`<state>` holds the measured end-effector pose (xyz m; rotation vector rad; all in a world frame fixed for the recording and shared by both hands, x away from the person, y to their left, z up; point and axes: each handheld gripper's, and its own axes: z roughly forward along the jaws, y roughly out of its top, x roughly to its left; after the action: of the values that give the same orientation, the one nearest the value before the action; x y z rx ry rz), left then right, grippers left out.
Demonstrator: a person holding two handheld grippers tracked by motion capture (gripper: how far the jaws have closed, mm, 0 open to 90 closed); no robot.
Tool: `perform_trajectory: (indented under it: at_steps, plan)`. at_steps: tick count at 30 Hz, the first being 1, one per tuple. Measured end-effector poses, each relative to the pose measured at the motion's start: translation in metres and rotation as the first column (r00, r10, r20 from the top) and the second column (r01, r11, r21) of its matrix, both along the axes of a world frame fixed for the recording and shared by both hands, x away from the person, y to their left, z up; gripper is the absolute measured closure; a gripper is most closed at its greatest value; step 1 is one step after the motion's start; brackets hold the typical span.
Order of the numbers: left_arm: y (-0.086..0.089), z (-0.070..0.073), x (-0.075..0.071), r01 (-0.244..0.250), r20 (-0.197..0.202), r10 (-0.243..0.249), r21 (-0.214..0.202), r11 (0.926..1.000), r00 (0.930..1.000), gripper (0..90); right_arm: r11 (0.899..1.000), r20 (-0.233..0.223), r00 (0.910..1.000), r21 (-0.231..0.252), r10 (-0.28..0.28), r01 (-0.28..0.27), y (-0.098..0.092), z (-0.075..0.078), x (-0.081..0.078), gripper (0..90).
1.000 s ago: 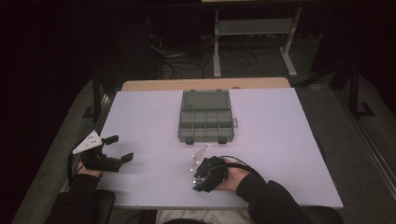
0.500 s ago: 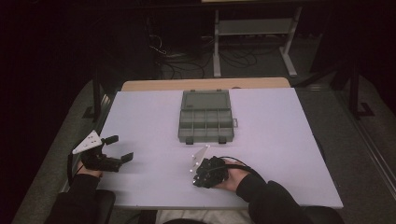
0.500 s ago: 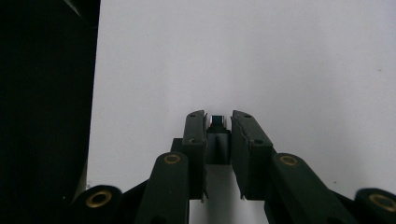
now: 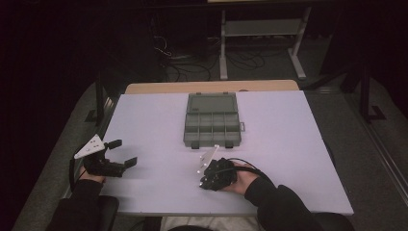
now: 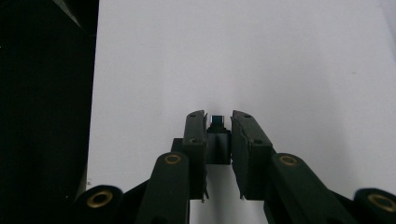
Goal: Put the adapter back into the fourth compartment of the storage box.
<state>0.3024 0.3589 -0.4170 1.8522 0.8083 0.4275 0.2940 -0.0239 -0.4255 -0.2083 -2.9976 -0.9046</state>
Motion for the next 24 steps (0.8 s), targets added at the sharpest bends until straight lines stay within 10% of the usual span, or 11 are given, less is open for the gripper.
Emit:
perform_trajectory:
  at_steps: [24]
  plan:
    - [0.0,0.0,0.0,-0.003,0.0,0.003,0.001,1.0,1.0,0.0,0.997,0.044,0.9974,0.048,-0.056,0.054,-0.018,0.03,0.018,74.6]
